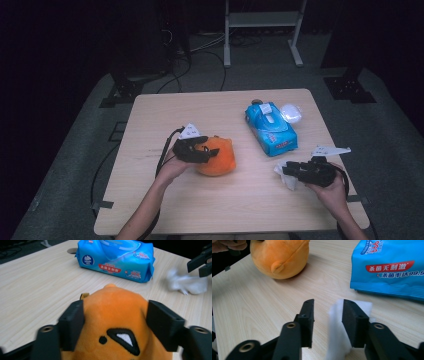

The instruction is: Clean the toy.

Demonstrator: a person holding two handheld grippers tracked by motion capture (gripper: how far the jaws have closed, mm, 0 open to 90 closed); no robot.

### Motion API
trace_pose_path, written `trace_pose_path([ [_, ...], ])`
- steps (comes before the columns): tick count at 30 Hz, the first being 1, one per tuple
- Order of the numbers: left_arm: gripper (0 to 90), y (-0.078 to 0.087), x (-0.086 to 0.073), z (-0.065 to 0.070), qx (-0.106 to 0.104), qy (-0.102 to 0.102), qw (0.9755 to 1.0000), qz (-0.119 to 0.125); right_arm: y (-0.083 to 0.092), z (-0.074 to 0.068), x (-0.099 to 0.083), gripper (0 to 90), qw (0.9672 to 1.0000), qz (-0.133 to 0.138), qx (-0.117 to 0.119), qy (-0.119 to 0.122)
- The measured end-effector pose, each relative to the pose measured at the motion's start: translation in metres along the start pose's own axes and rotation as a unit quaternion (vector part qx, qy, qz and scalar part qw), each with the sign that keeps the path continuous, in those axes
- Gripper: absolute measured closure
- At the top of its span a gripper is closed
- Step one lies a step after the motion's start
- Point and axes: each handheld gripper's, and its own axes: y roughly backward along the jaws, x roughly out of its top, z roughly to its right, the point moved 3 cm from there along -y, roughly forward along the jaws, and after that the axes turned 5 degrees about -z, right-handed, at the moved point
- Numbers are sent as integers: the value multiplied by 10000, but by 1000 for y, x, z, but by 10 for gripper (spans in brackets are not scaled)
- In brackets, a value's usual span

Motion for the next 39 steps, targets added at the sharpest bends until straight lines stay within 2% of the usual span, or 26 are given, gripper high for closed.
trace_pose_path([
  [4,204,8,6,2,60,-6,9999,127,1,1,0,528,10000,66,1,-25],
  [11,176,23,5,2,136,31,9996,254,3,-1,1,475,9999,106,-25,-22],
  [18,158,39,-5,-1,210,141,9992,318,4,-5,1,451,9999,127,-42,-7],
  [23,158,49,-12,-4,281,193,9988,340,6,-2,0,440,9998,180,-52,-45],
  [35,152,67,-35,-8,338,317,9984,313,10,1,-2,435,9997,227,-64,-117],
  [39,147,69,-44,-10,338,420,9980,343,10,1,-2,424,9997,211,-65,-133],
])
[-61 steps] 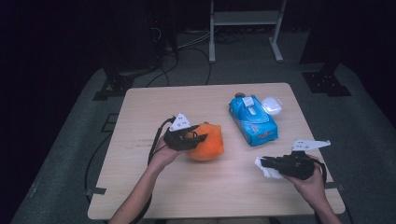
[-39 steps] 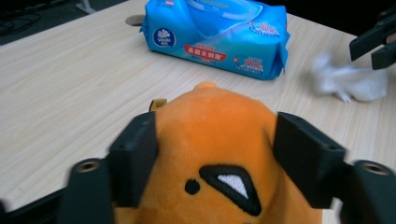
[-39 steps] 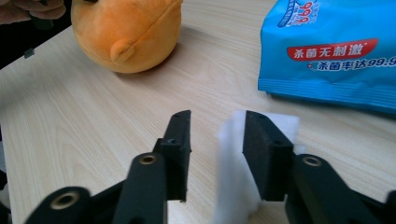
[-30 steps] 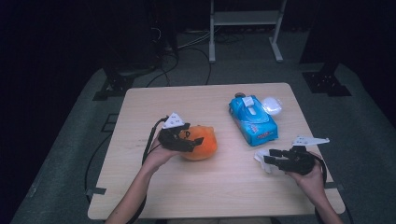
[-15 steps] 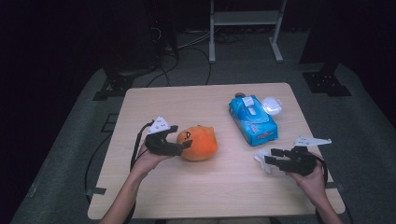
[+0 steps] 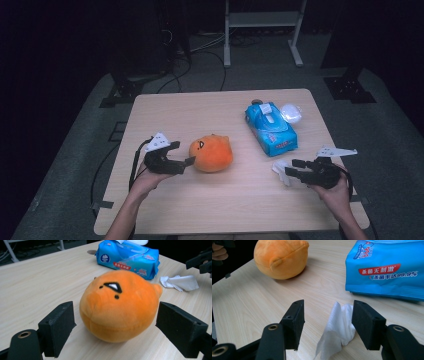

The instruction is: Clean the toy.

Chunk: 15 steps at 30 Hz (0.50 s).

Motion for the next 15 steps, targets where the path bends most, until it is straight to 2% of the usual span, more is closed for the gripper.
trace_pose_path([
  [11,136,8,-19,-9,106,235,9997,9,0,0,-1,424,10000,-26,10,7],
  [15,134,11,-28,-13,187,319,9993,-67,0,0,-2,424,10000,-44,5,-5],
])
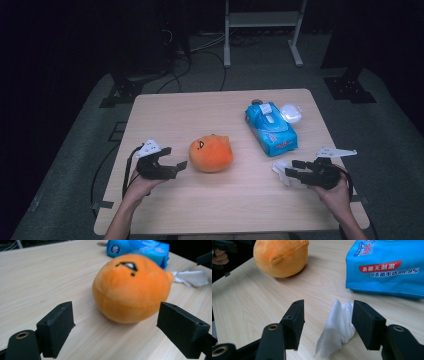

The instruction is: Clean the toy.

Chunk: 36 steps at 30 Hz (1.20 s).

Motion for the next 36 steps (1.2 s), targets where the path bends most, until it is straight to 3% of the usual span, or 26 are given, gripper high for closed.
trace_pose_path([
  [9,128,8,-19,-8,101,138,9998,-138,-1,-1,-1,422,10000,-32,-3,-10],
  [21,118,13,-47,-19,191,479,9983,-253,-1,0,-2,422,10000,-32,1,-17],
  [24,114,12,-49,-19,219,497,9982,-247,0,-1,-2,420,10000,-25,-3,-5],
  [36,110,9,-55,-13,264,243,9989,-293,4,-3,-4,413,10000,93,5,-1],
])
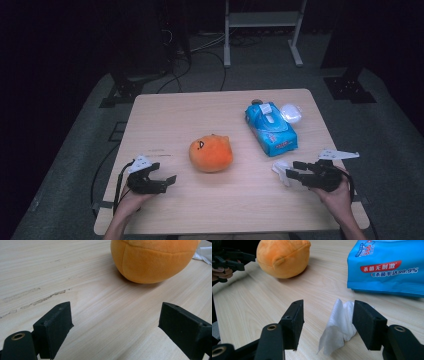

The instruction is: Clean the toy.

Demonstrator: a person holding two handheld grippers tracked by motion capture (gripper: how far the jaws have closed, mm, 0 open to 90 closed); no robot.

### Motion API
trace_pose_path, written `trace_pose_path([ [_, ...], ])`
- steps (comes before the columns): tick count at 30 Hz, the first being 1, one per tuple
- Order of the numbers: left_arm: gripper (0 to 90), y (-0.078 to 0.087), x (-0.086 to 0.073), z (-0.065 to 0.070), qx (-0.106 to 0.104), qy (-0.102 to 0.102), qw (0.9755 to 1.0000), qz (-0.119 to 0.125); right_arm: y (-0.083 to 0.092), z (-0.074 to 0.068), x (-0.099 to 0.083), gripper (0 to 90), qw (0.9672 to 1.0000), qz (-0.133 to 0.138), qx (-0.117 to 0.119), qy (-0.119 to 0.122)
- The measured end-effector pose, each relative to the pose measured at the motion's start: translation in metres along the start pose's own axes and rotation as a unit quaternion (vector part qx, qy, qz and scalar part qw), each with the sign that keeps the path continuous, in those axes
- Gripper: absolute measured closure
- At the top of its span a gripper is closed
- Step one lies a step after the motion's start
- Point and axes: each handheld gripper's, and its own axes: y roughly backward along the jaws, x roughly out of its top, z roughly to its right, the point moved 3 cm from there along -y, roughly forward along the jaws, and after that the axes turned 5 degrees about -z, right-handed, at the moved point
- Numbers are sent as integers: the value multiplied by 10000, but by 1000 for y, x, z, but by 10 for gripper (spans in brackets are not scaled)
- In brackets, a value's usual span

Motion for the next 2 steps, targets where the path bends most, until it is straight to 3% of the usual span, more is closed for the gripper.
trace_pose_path([
  [2,110,-1,0,0,22,-28,10000,10,1,0,-1,411,10000,15,-6,-1],
])
